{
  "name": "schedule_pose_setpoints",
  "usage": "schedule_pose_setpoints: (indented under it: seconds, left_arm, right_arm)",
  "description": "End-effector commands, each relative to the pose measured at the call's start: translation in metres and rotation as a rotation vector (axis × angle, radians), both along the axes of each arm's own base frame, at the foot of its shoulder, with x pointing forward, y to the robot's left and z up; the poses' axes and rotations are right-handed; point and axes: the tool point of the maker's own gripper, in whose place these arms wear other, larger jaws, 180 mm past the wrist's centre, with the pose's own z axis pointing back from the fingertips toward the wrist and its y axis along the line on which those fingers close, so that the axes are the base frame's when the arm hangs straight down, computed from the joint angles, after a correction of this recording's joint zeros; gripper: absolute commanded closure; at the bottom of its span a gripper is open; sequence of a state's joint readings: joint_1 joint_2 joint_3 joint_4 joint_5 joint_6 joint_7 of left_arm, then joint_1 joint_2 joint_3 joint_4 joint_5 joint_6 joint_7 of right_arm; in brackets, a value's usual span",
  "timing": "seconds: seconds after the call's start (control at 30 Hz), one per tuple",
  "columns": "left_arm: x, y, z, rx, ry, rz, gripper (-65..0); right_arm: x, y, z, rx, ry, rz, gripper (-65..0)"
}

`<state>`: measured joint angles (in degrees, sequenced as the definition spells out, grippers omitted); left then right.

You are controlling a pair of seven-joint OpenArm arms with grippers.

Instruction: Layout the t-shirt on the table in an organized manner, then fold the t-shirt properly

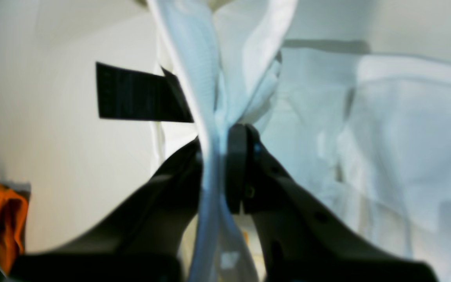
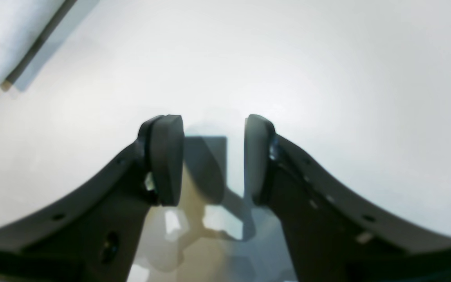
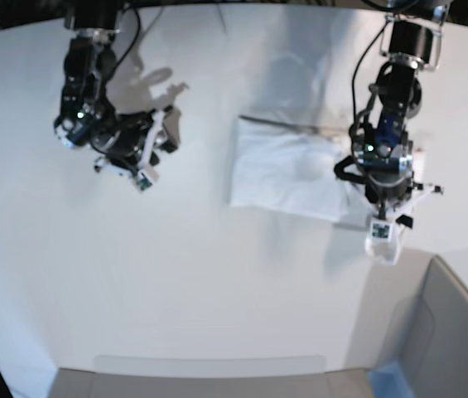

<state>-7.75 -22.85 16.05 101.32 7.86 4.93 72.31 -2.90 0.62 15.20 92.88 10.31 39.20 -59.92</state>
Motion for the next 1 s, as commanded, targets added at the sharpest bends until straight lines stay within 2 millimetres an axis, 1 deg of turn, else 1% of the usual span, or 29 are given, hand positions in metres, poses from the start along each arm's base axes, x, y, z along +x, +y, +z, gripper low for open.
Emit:
schedule_pose_setpoints:
  seconds: [0.0,0.23,0.33,0.4,0.5,0.57,0.7,0.8,0.97]
  left_arm:
    - [0.006,0.003,0.017,0.022,-0.034,-0.004,-1.6]
    - [-0.003,-0.008,0.036,0.041,0.007,-0.066,-1.5]
    - [-0.001,-0.02,0.056,0.068,-0.031,-0.151,-1.5]
    - [-0.001,-0.028,0.063,0.083,-0.042,-0.202,-1.5]
    - [-0.003,-0.032,0.061,0.089,-0.03,-0.225,-1.5]
    - [-0.007,-0.037,0.055,0.072,-0.016,-0.229,-1.5]
    - [-0.008,-0.037,0.052,0.072,-0.007,-0.228,-1.5]
    - [-0.008,-0.032,0.047,0.071,0.01,-0.212,-1.6]
    - [-0.008,-0.024,0.032,0.077,0.059,-0.188,-2.3]
  right_arm:
    - [-0.008,-0.012,-0.009,-0.075,0.044,0.012,-26.9]
    - [-0.008,-0.012,-0.009,-0.075,0.046,0.012,-26.9]
    - [-0.008,-0.012,-0.009,-0.075,0.046,0.012,-26.9]
    - [-0.007,-0.012,-0.009,-0.075,0.046,0.012,-26.9]
    - [-0.007,-0.012,-0.009,-0.075,0.044,0.014,-26.9]
    - [-0.007,-0.012,-0.009,-0.075,0.044,0.014,-26.9]
    - [-0.007,-0.012,-0.009,-0.075,0.044,0.014,-26.9]
    - [-0.007,-0.012,-0.009,-0.075,0.046,0.014,-26.9]
    - [-0.008,-0.012,-0.009,-0.075,0.046,0.014,-26.9]
